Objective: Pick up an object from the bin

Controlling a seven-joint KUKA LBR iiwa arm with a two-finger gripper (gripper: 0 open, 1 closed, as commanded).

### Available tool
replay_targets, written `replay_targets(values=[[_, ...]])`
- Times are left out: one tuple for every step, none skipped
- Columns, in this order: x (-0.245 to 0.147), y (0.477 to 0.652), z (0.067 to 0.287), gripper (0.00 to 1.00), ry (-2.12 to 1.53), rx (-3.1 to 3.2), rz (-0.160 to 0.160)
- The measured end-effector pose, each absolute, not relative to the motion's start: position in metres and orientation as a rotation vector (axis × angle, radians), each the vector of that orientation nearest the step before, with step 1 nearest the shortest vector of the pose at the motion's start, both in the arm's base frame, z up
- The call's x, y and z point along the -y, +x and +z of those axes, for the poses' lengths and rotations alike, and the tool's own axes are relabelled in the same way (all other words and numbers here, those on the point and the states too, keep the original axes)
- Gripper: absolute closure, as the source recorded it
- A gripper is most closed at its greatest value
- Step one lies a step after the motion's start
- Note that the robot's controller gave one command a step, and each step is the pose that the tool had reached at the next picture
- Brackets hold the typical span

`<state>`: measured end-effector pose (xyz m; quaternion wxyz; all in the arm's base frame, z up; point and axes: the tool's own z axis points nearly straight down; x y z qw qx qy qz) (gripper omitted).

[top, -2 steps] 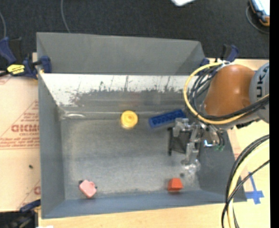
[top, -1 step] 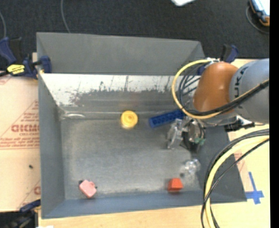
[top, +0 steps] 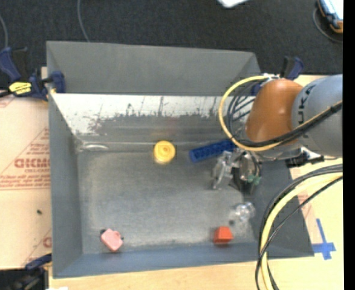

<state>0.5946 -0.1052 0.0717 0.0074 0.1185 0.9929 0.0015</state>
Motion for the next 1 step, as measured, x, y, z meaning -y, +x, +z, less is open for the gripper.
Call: replay_targets(values=[[0.1081,0.5950,0.1433,1.00,0.399,-3.090,0.005]])
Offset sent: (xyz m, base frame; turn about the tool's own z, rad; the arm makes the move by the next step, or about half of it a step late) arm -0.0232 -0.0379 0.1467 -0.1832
